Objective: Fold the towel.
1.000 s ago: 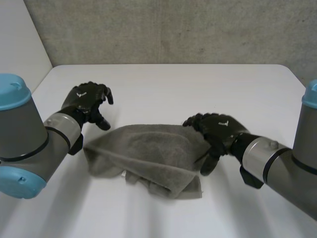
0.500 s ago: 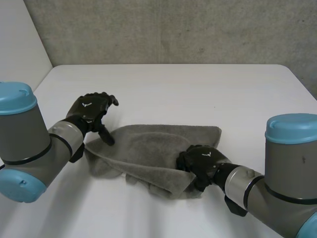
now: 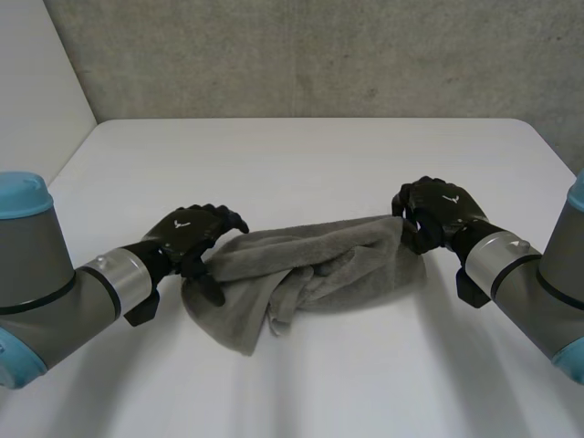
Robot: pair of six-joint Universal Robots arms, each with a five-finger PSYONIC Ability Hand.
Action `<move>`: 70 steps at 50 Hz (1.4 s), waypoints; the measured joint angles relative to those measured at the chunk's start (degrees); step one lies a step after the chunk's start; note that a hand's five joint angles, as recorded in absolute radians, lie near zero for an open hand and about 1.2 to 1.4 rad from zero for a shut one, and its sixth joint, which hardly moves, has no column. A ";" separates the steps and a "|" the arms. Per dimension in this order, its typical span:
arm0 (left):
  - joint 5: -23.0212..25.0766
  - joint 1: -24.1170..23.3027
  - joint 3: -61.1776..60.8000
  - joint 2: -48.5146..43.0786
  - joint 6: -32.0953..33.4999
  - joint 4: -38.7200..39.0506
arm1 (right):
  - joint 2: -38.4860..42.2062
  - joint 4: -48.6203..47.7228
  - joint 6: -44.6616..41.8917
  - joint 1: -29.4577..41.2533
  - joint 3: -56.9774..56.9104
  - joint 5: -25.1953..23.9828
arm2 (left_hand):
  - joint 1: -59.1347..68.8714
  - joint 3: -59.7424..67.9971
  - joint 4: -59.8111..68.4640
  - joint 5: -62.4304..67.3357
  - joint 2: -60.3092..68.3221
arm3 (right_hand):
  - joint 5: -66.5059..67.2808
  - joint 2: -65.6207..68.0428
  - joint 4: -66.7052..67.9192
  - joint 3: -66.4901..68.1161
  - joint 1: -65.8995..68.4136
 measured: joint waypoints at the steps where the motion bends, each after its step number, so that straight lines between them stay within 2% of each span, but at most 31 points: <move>1: -0.50 0.02 0.06 -0.33 -0.05 0.36 | 0.00 0.09 -0.02 -0.25 0.09 -0.07 | 0.00 0.00 0.00 0.13 0.00 | 0.00 0.00 0.00 0.00 0.00; 7: -4.74 -0.01 0.43 -2.42 -0.47 3.14 | -0.08 0.42 -0.16 -1.16 0.64 -0.44 | 2.22 0.00 0.00 5.34 3.31 | 0.00 0.14 0.00 0.00 0.00; 14: -10.06 -0.33 1.43 -5.54 -0.63 5.12 | -0.85 0.59 -0.25 -2.53 1.47 -0.62 | 13.43 0.00 0.00 16.32 14.62 | 0.00 0.14 0.00 0.00 0.00; 18: -10.97 -0.74 2.11 -7.30 -0.57 4.94 | -1.42 0.83 -0.24 -2.91 1.70 -0.65 | 18.89 0.00 0.00 21.59 20.08 | 0.00 0.14 0.00 0.00 0.00; 21: -11.11 -1.01 2.49 -8.39 -0.58 4.62 | -1.73 1.17 -0.24 -3.00 1.75 -0.68 | 33.11 0.00 0.00 35.20 34.01 | 0.00 0.14 0.00 0.00 0.00; 23: -11.09 -1.12 2.70 -8.94 -0.65 4.29 | -1.93 1.58 -0.27 -3.00 1.74 -0.76 | 46.25 0.00 0.00 48.94 47.82 | 0.00 0.14 0.00 0.00 0.00; 25: -11.00 -1.17 2.81 -9.15 -0.78 3.97 | -2.13 2.07 -0.34 -2.99 1.70 -0.88 | 55.37 0.00 0.00 58.35 57.60 | 0.00 0.14 0.00 0.00 0.00; 26: -10.92 -1.18 2.87 -9.16 -0.92 3.68 | -2.27 2.49 -0.43 -2.98 1.68 -1.04 | 55.90 0.00 0.00 60.93 60.27 | 0.00 0.14 0.00 0.00 0.00; 29: -10.69 -1.14 2.90 -8.80 -1.39 2.89 | -2.58 3.74 -0.99 -2.91 1.65 -1.88 | 55.90 0.00 0.00 61.22 60.67 | 0.00 0.14 0.00 0.00 0.00; 35: -9.44 -1.07 2.35 -4.55 -4.12 0.37 | -3.90 9.37 -5.90 -2.50 1.60 -6.71 | 55.90 0.00 0.00 61.22 60.84 | 0.06 0.14 0.00 0.00 0.00; 41: -6.60 -1.11 2.15 1.10 -7.50 -1.06 | -5.79 17.58 -15.99 -2.66 0.38 -11.12 | 55.91 0.00 0.00 61.23 60.89 | 0.06 0.14 0.00 0.00 0.10; 47: -5.15 -0.72 3.71 2.78 -8.19 -1.17 | -5.64 23.02 -25.06 -2.97 -3.45 -11.74 | 55.91 0.00 0.00 61.23 60.89 | 0.06 0.14 0.00 0.00 0.11; 55: -5.20 -0.32 15.12 -3.74 -6.30 -1.46 | 0.83 24.32 -30.03 -2.05 -15.25 -9.04 | 55.99 0.00 0.00 61.22 61.05 | 0.07 0.14 0.00 0.00 0.11; 60: -5.90 -0.76 27.44 -6.63 -3.44 -1.37 | 4.76 22.39 -29.80 -0.30 -29.47 -2.91 | 56.04 0.00 0.00 61.23 61.14 | 0.07 0.14 0.00 0.00 0.11; 65: -6.65 -1.45 39.05 -3.83 -1.42 3.32 | 2.00 12.11 -26.74 1.05 -42.38 5.20 | 56.19 0.00 0.00 61.23 61.40 | 0.07 0.14 0.00 0.00 0.15; 70: -6.49 -1.85 41.14 1.97 -0.85 11.74 | -2.28 3.78 -24.78 1.20 -43.03 7.61 | 56.19 0.00 0.00 61.23 61.40 | 0.07 0.14 0.00 0.00 0.16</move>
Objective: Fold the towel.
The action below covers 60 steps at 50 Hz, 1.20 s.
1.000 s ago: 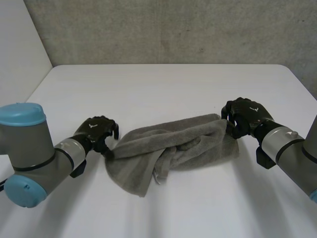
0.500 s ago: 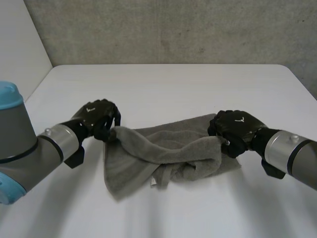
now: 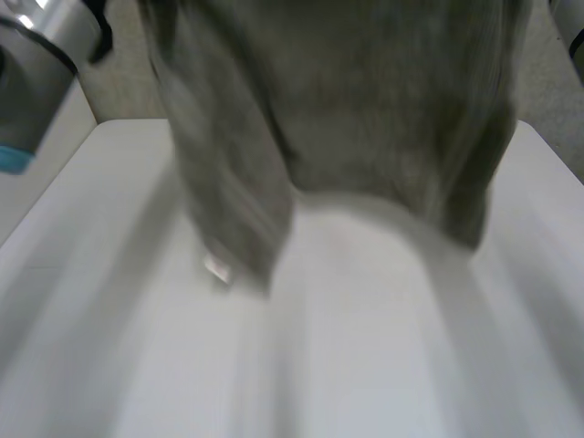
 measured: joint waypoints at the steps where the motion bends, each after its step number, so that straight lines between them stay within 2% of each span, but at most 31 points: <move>1: 0.24 0.01 -0.47 1.25 0.04 1.82 | -0.92 -1.20 0.11 -0.02 1.27 -0.15 | 0.00 0.00 0.00 0.00 0.00 | 0.00 0.00 0.00 0.00 0.00; 5: 2.19 0.43 -4.55 3.80 0.09 5.46 | -3.07 -3.30 -0.95 -0.14 7.62 -1.81 | 0.00 0.00 0.00 0.49 0.00 | 0.00 0.05 0.00 0.00 0.00; 11: 5.96 1.46 -14.18 4.20 1.24 6.21 | -4.29 -4.09 -6.86 -0.36 19.22 -4.50 | 0.00 0.00 0.00 0.49 0.07 | 0.00 0.30 0.00 0.00 0.00; 18: 8.36 2.16 -32.01 3.27 11.09 5.50 | -6.01 -5.30 -13.98 -1.06 35.50 -8.13 | 0.00 0.00 0.00 0.49 0.10 | 0.00 0.30 0.00 0.00 0.00; 23: 8.32 2.13 -42.11 1.70 17.59 5.31 | -6.65 -7.17 -15.47 -2.58 44.55 -11.81 | 0.00 0.00 0.00 0.49 0.10 | 0.00 0.30 0.00 0.00 0.00; 27: 7.93 1.77 -47.54 -1.61 20.36 5.34 | -6.43 -8.42 -15.80 -4.72 50.23 -14.09 | 0.00 0.00 0.00 0.49 0.11 | 0.00 0.30 0.00 0.00 0.00; 39: 6.26 2.87 -48.81 -5.73 20.36 5.81 | -6.00 -8.83 -14.80 -8.24 53.46 -14.79 | 0.00 0.00 0.00 0.49 0.24 | 0.01 0.82 0.00 0.00 0.01; 42: 5.01 3.27 -48.44 -6.00 20.15 6.13 | -6.00 -8.59 -14.06 -8.41 53.34 -14.61 | -3.47 0.00 0.00 -6.62 -8.57 | 0.01 1.13 0.00 0.00 0.00; 45: 4.09 3.44 -48.17 -6.45 20.07 6.56 | -5.92 -8.36 -13.14 -8.50 53.31 -14.67 | -18.32 0.00 0.00 -20.54 -22.21 | 0.01 1.13 0.00 0.00 0.00; 48: 3.20 3.50 -47.98 -6.92 20.03 6.93 | -5.79 -8.22 -12.01 -8.63 53.31 -14.84 | -25.32 0.00 0.00 -27.84 -28.88 | 0.01 1.13 0.00 0.00 0.00; 60: 0.71 2.69 -47.96 -8.30 18.41 6.77 | -5.55 -8.02 -7.30 -8.91 53.14 -14.08 | -28.73 0.00 0.00 -31.78 -32.06 | 0.02 1.13 0.00 0.00 0.00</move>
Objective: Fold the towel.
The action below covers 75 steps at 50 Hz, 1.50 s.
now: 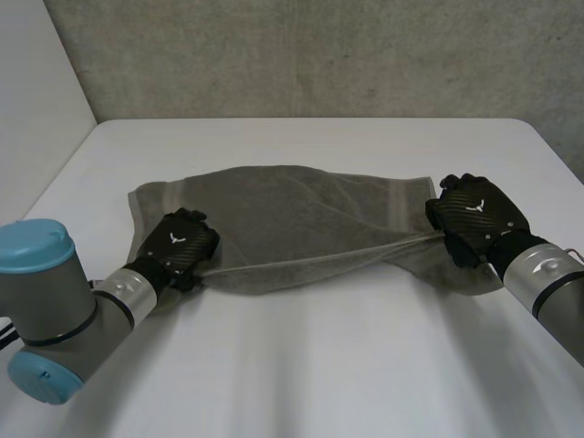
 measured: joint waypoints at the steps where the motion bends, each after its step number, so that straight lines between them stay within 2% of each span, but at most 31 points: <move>1: -0.16 -0.12 -0.01 -0.01 -0.42 -0.09 | 0.00 0.05 0.83 -0.05 -0.10 0.14 | 0.00 0.00 0.00 -0.02 0.00 | 0.00 0.00 0.00 0.00 0.00; 10: -3.81 -0.15 -0.05 0.10 -2.48 -0.35 | 0.18 1.62 8.15 -2.03 -1.72 1.73 | 0.00 0.00 0.00 -0.10 -0.01 | 0.00 0.00 0.00 0.00 0.00; 20: -7.19 0.50 -0.17 0.63 -2.31 -0.27 | 0.45 2.66 8.98 -4.63 -3.04 3.59 | 0.59 0.00 0.00 1.16 0.19 | 0.00 0.00 0.00 0.00 0.00; 28: -7.33 0.52 -0.36 1.15 -2.17 -0.27 | 0.27 2.62 8.84 -5.60 -3.24 3.69 | 5.75 0.00 0.00 6.36 5.31 | 0.00 0.00 0.00 0.00 0.00; 33: -7.21 0.69 -0.38 1.28 -2.02 -0.32 | 0.20 2.62 8.71 -5.81 -3.25 3.61 | 16.97 0.00 0.00 17.61 16.55 | 0.00 0.00 0.00 0.00 0.00; 37: -7.07 1.07 -0.32 1.54 -1.90 -0.43 | 0.21 2.82 8.52 -5.85 -3.40 3.55 | 28.46 0.00 0.00 30.88 30.64 | 0.00 0.00 0.00 0.00 0.00; 44: -6.71 2.12 -0.29 3.48 -1.84 -1.44 | 0.21 5.12 7.41 -6.27 -4.12 2.69 | 28.46 0.00 0.00 31.60 32.05 | 0.00 0.00 0.00 0.00 0.00; 54: -6.27 5.29 -0.42 12.64 -2.36 -2.89 | 1.19 9.19 2.90 -5.78 -3.79 -0.75 | 28.48 0.00 0.00 31.60 32.24 | -0.07 -0.11 0.00 0.00 -0.11; 66: -6.17 10.02 -0.51 15.07 -2.87 -2.94 | 8.56 5.45 3.59 -4.75 -3.29 -0.93 | 28.51 0.00 0.00 31.61 32.31 | -30.41 -28.23 0.00 0.00 -29.49; 75: -6.09 10.26 -0.51 14.59 -4.17 -2.98 | 10.91 4.99 7.92 -3.81 -3.35 0.49 | 28.51 0.00 0.00 31.61 32.32 | -34.61 -31.92 0.00 0.00 -32.65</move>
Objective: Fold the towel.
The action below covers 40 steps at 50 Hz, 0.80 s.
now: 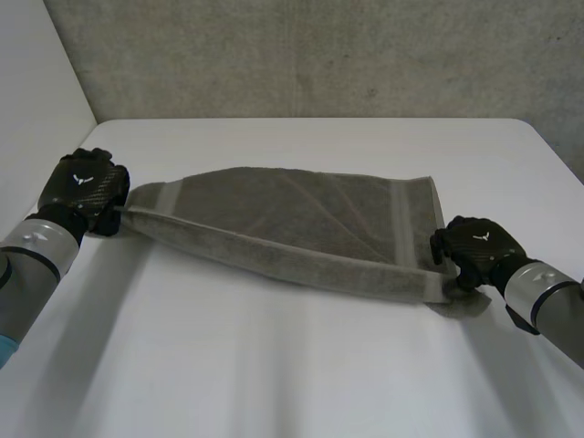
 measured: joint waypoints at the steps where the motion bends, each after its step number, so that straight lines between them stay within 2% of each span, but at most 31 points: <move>1: 0.01 0.00 0.01 -0.01 -0.15 0.00 | 0.05 0.00 0.54 0.07 -0.03 0.18 | 0.00 0.00 0.00 0.00 0.00 | 0.00 0.00 0.00 0.00 0.00; 9: 0.05 0.50 0.10 0.00 -0.71 0.00 | 0.71 0.16 2.08 0.18 -0.55 0.87 | 0.00 0.00 0.00 0.00 0.00 | 0.61 0.00 0.00 0.00 0.07; 15: 0.05 1.35 0.25 -0.05 -0.70 0.05 | 1.57 1.06 1.80 0.16 -0.69 0.92 | 0.01 0.00 0.00 0.00 0.00 | 6.97 4.85 0.00 0.00 5.82; 29: 0.04 1.64 0.37 -1.00 -0.66 0.06 | 1.06 9.28 1.27 0.11 -0.29 0.68 | 0.01 0.00 0.00 0.00 0.00 | 9.92 7.58 0.00 0.00 8.86; 33: 0.04 1.68 0.47 -1.37 -0.65 0.05 | 0.41 9.67 1.04 -0.11 -0.16 0.56 | 0.01 0.00 0.00 0.00 0.00 | 19.24 17.77 0.00 0.00 18.49; 36: 0.04 1.75 0.56 -1.57 -0.65 0.06 | -0.30 9.68 0.30 -0.49 -0.16 0.42 | 0.01 0.00 0.00 0.00 0.00 | 31.69 30.03 0.00 0.00 31.31; 40: 0.05 2.01 0.62 -1.68 -0.66 0.05 | -1.83 9.75 -2.53 -2.08 -0.49 0.12 | 0.01 0.00 0.00 0.00 0.00 | 34.37 31.88 0.00 0.00 32.47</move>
